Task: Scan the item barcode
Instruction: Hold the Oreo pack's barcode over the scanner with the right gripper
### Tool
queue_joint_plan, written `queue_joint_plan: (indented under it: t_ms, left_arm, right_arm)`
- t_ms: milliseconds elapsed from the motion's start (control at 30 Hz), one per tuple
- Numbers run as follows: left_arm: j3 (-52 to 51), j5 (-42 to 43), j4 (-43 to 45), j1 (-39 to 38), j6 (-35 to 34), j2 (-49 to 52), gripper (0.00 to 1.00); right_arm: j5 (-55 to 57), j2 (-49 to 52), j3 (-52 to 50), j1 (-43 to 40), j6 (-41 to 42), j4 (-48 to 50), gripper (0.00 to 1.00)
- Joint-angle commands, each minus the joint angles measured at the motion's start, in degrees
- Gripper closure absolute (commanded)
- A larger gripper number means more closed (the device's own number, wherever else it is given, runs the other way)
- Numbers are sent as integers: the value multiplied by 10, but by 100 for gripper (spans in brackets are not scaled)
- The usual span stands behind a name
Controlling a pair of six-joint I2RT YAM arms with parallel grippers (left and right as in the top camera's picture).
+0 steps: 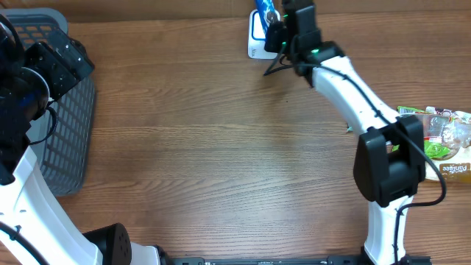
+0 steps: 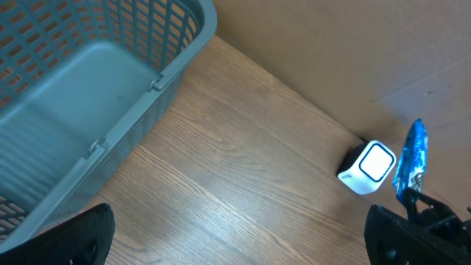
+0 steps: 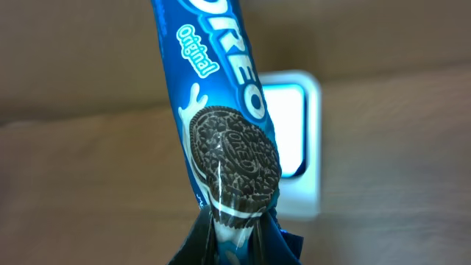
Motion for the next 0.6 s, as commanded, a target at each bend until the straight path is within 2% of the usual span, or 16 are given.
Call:
queue_joint_plan:
  t_ms: [0, 167, 567]
  left_arm:
    - [-1, -3, 1, 2, 7, 4, 0]
    - [-1, -3, 1, 2, 7, 4, 0]
    - [-1, -3, 1, 2, 7, 4, 0]
  right_arm:
    - [221, -22, 16, 30, -79, 39, 96]
    - [287, 5, 16, 45, -91, 89, 96]
    - [263, 83, 16, 43, -123, 233, 96]
